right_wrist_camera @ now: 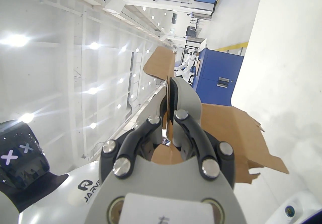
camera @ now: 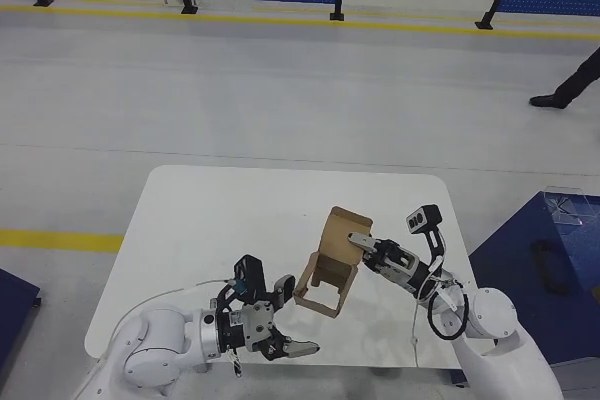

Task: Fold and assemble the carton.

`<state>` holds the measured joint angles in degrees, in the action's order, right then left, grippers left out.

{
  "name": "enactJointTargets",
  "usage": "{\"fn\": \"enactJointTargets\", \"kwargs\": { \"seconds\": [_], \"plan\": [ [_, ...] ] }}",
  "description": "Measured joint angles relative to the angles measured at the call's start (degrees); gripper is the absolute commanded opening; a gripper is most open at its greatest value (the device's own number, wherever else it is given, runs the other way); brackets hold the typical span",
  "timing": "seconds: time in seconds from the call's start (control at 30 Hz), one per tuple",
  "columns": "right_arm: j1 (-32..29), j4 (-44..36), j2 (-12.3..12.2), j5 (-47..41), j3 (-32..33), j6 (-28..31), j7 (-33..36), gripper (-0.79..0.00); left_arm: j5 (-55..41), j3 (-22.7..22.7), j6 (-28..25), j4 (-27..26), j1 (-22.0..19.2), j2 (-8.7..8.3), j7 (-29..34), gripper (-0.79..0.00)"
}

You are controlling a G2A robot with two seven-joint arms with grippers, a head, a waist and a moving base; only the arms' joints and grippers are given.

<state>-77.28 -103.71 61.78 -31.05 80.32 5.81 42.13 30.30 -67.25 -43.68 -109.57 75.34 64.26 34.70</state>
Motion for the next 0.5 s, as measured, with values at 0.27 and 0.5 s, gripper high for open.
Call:
{"fn": "enactJointTargets", "kwargs": {
  "seconds": [0.27, 0.5],
  "plan": [
    [-0.1, 0.3, 0.2, -1.9, -0.1, -1.2, -1.7, -0.785, 0.1, -0.1, 0.0, -0.3, 0.0, 0.04, -0.4, 0.0],
    [2.6, 4.7, 1.5, -27.3, 0.1, -15.2, -8.4, -0.785, 12.4, -2.8, -4.6, -3.4, 2.5, 0.62, -19.1, 0.0]
  ]
}}
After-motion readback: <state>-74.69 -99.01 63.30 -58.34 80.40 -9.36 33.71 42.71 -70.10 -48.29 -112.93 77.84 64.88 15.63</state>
